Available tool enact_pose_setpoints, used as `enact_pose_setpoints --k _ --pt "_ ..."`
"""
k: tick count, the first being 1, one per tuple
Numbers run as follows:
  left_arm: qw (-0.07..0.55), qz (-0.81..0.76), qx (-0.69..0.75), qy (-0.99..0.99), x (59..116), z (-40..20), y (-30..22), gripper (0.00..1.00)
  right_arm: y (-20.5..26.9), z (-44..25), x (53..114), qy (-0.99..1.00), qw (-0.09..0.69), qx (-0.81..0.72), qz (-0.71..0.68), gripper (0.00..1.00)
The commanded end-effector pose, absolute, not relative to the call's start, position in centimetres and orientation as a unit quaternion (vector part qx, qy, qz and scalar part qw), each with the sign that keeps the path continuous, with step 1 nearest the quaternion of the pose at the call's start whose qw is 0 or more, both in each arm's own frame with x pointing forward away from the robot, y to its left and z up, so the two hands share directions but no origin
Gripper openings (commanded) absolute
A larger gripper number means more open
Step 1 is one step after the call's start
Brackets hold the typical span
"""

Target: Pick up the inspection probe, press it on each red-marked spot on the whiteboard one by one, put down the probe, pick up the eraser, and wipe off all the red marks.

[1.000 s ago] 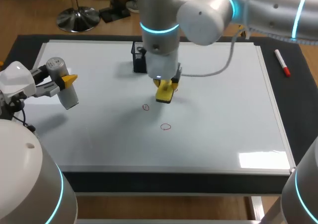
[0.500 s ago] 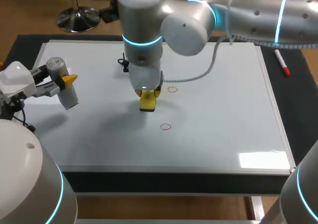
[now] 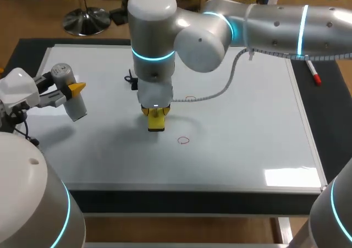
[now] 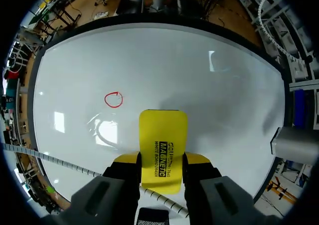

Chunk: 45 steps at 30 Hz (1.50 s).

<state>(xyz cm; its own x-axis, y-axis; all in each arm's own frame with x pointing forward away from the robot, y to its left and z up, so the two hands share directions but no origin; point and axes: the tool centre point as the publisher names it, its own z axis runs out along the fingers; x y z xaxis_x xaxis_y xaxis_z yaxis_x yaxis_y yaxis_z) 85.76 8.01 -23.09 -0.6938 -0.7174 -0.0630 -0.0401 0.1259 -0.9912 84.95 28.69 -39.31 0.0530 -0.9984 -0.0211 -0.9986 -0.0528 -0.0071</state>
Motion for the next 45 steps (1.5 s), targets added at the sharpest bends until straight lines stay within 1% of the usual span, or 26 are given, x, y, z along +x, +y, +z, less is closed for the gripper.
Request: enact_pose_setpoints --k 1,11,24,38,45 --pt "0.283 -0.603 -0.273 0.694 85.8 -23.1 7.9 0.0 29.7 -39.8 85.0 0.685 0.007 -0.728 -0.001 0.0" --pt "0.283 -0.603 -0.273 0.694 85.8 -23.1 7.9 0.0 30.5 -40.6 85.3 0.679 0.006 -0.734 0.011 0.0" --pt "0.283 -0.603 -0.273 0.694 85.8 -23.1 7.9 0.0 29.8 -41.9 86.1 0.685 -0.002 -0.728 0.013 0.0" --pt "0.283 -0.603 -0.273 0.694 85.8 -23.1 7.9 0.0 26.3 -42.9 87.0 0.72 -0.017 -0.694 0.011 0.0" --pt "0.283 -0.603 -0.273 0.694 85.8 -23.1 7.9 0.0 23.4 -43.3 87.3 0.74 -0.027 -0.673 0.006 0.0"
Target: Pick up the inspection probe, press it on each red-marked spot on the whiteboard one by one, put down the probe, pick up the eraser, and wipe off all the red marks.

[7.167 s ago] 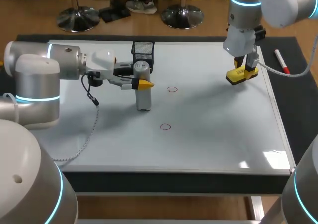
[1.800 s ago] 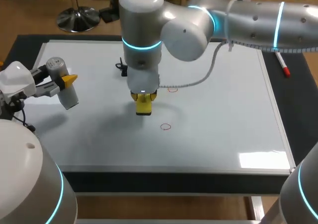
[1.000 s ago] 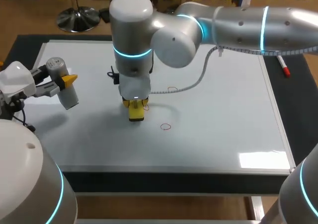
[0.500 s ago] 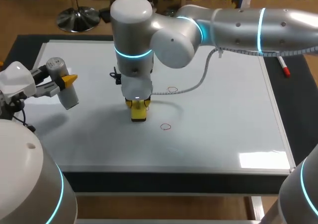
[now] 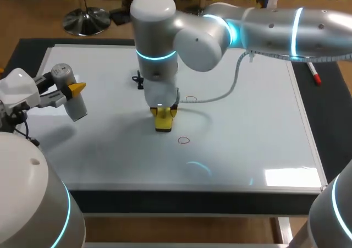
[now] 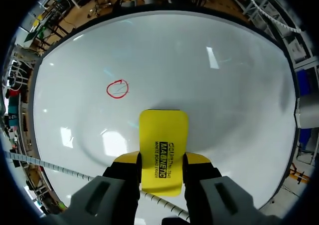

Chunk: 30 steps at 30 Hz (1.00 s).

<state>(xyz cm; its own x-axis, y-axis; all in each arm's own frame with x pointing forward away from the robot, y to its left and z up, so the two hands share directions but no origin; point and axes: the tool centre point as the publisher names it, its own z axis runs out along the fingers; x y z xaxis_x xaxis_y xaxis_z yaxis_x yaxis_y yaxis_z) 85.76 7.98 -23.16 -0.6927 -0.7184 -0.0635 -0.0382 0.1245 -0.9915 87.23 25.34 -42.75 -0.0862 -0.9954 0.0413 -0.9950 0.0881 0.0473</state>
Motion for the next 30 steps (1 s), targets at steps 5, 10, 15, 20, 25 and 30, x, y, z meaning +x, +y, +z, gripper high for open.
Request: enact_pose_setpoints --k 5,10,15,20,25,30 --pt "0.283 -0.603 -0.273 0.694 85.8 -23.1 7.9 0.0 22.5 -42.9 87.5 -0.745 0.026 0.667 -0.002 0.0" --pt "0.283 -0.603 -0.273 0.694 85.8 -23.1 7.9 0.0 21.9 -41.8 87.9 -0.754 0.02 0.656 -0.003 0.0" --pt "0.283 -0.603 -0.273 0.694 85.8 -23.1 7.9 0.0 20.0 -40.1 89.0 -0.777 0.02 0.629 -0.018 0.0" --pt "0.283 -0.603 -0.273 0.694 85.8 -23.1 7.9 0.0 16.4 -38.7 90.3 -0.808 0.016 0.589 -0.012 0.0" --pt "0.283 -0.603 -0.273 0.694 85.8 -23.1 7.9 0.0 11.8 -37.7 91.6 -0.849 0.013 0.528 -0.008 0.0" --pt "0.283 -0.603 -0.273 0.694 85.8 -23.1 7.9 0.0 7.4 -37.1 92.4 -0.884 0.008 0.467 -0.005 0.0"
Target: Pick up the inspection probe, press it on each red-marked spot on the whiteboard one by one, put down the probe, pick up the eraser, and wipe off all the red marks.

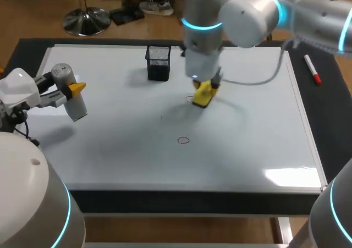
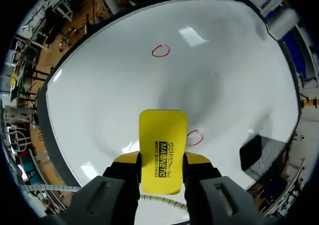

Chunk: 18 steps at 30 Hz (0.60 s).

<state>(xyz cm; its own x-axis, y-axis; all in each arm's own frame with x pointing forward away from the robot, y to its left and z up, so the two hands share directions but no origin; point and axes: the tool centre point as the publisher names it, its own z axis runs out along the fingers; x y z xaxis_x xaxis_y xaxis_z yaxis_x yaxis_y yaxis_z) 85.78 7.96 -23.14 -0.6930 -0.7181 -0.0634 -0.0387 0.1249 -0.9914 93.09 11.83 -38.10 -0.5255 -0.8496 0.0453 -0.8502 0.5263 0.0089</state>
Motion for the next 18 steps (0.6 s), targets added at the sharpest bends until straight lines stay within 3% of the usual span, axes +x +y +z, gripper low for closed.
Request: enact_pose_setpoints --k 1,18 --pt "0.283 -0.603 -0.273 0.694 85.8 -23.1 7.9 0.0 6.6 -37.1 92.5 -0.89 0.009 0.456 -0.001 0.0" --pt "0.283 -0.603 -0.273 0.694 85.8 -23.1 7.9 0.0 -5.5 -38.1 92.1 -0.96 0.03 0.278 0.006 0.0"
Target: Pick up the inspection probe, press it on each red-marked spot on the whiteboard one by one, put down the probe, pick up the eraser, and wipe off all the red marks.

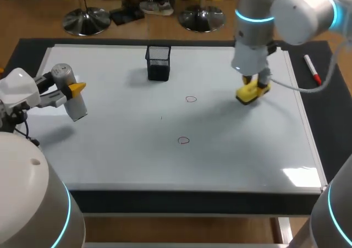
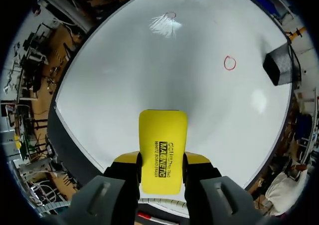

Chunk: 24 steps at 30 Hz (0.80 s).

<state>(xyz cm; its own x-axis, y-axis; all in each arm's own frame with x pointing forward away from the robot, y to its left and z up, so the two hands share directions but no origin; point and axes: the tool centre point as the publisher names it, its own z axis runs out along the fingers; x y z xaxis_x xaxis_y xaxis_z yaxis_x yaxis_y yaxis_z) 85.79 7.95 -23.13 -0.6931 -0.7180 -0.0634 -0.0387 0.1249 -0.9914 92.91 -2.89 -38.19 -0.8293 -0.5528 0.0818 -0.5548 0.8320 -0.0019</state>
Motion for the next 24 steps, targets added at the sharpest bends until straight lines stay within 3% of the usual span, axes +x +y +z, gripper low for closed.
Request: enact_pose_setpoints --k 1,24 --pt "0.283 -0.603 -0.273 0.694 85.8 -23.1 7.9 0.0 -5.9 -38.1 92.0 -0.962 0.029 0.27 0.004 0.0" --pt "0.283 -0.603 -0.273 0.694 85.8 -23.1 7.9 0.0 -7.9 -38.0 91.5 -0.972 0.032 0.234 0.006 0.0"
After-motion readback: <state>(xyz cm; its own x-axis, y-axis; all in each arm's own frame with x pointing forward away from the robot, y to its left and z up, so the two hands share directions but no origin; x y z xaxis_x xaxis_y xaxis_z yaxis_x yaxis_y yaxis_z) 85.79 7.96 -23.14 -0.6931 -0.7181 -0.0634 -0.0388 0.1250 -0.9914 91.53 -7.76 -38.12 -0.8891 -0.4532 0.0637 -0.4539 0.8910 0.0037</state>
